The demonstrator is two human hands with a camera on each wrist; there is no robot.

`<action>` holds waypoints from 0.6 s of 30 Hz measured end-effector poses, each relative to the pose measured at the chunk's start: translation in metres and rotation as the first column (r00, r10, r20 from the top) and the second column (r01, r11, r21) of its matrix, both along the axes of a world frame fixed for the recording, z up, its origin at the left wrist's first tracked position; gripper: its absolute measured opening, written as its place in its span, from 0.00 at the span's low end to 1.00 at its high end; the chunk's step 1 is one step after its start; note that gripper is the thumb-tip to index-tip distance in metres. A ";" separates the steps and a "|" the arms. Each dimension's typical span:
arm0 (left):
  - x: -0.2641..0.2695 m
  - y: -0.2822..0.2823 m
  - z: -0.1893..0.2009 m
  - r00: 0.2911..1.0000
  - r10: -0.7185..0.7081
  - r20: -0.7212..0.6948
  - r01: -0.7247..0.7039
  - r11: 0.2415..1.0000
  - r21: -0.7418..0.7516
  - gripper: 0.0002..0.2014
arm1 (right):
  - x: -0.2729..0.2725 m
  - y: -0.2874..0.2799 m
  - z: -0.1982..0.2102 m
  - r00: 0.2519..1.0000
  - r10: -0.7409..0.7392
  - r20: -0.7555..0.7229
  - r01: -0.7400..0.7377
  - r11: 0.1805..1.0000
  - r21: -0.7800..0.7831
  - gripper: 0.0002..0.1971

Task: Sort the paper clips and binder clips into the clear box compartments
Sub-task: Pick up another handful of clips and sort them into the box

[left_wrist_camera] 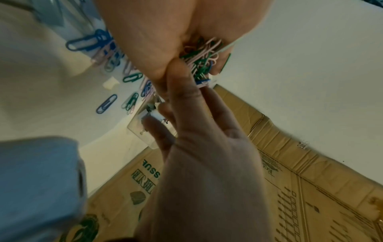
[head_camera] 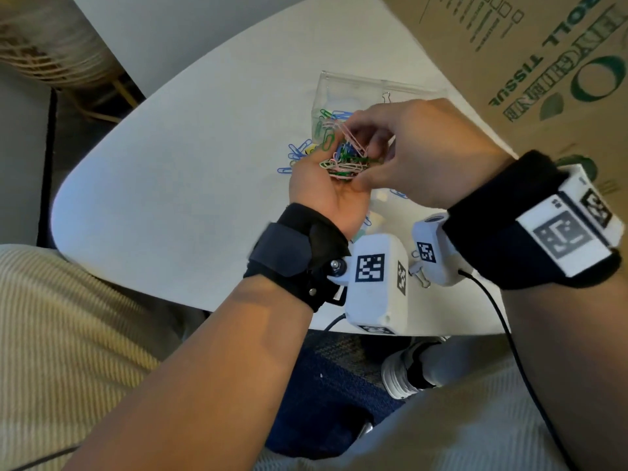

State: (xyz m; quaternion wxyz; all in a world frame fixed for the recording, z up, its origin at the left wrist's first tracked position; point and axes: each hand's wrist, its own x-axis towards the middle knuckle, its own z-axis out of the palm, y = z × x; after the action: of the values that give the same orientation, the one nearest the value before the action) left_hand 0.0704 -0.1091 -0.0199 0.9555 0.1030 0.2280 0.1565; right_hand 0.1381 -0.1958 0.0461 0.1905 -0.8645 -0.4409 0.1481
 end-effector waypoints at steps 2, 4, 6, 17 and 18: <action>0.000 -0.001 0.000 0.999 0.014 -0.033 -0.014 1.000 0.002 0.13 | -0.006 0.005 -0.005 0.999 -0.020 0.032 0.020 1.000 0.002 0.20; -0.002 0.000 -0.003 0.998 0.035 -0.051 -0.035 0.999 0.000 0.15 | -0.011 0.009 -0.009 0.997 -0.022 0.078 0.020 1.000 0.021 0.13; -0.003 0.002 -0.004 0.998 0.040 -0.046 -0.039 0.999 0.016 0.17 | -0.014 0.010 -0.011 0.996 -0.013 0.093 0.009 0.999 0.041 0.09; -0.005 0.013 -0.010 1.000 0.024 0.020 -0.022 0.998 -0.059 0.17 | -0.003 0.004 -0.016 0.845 -0.126 -0.519 0.282 0.930 0.234 0.06; -0.005 0.016 -0.010 0.999 0.027 0.021 -0.026 0.997 -0.072 0.17 | -0.002 0.004 -0.015 0.824 -0.128 -0.552 0.307 0.920 0.246 0.06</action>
State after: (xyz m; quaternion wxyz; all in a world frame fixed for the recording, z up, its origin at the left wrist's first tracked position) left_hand 0.0655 -0.0934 -0.0301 0.9588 0.0639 0.2241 0.1621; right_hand 0.1357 -0.1918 0.0310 0.4585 -0.7926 -0.2873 0.2810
